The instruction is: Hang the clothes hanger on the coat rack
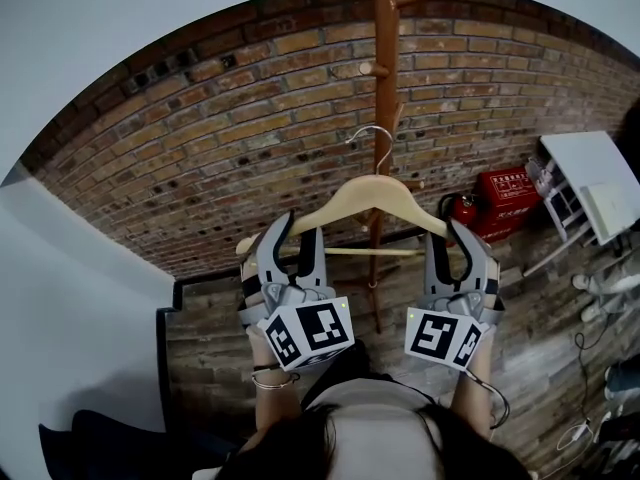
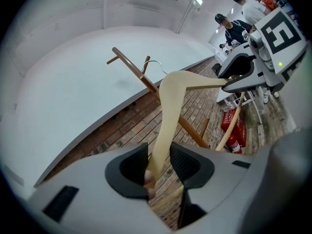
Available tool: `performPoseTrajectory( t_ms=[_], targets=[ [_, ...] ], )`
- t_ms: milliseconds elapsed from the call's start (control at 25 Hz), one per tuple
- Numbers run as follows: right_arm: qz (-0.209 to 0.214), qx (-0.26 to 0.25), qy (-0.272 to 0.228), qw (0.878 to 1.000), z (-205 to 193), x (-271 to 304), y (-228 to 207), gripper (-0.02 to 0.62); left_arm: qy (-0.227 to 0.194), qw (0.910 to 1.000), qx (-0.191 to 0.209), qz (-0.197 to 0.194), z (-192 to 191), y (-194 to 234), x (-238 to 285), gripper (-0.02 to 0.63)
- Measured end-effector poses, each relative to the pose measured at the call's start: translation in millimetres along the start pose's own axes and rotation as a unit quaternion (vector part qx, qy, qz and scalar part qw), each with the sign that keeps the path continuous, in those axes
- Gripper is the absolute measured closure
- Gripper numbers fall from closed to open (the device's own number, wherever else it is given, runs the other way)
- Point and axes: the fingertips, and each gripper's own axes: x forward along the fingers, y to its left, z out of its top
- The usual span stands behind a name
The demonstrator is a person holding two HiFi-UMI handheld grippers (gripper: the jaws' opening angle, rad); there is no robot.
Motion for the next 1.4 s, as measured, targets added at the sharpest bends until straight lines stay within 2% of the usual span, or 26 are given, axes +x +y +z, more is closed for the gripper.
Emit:
performPoseTrajectory(
  t_ms=[360,560,1400],
  targets=[
    [-0.009,-0.001,-0.002,1.0,4,24,-5,0.471,-0.01,0.9999,0.002,-0.001,1,9,25,0.46],
    [-0.016,-0.003,-0.005,1.0,8,35,-11,0.471,-0.015,0.9996,-0.023,0.007,10,19,36,0.46],
    [-0.04,-0.011,-0.007,0.999,22,65,-39,0.471,-0.042,0.9988,-0.024,0.004,32,39,74,0.46]
  ],
)
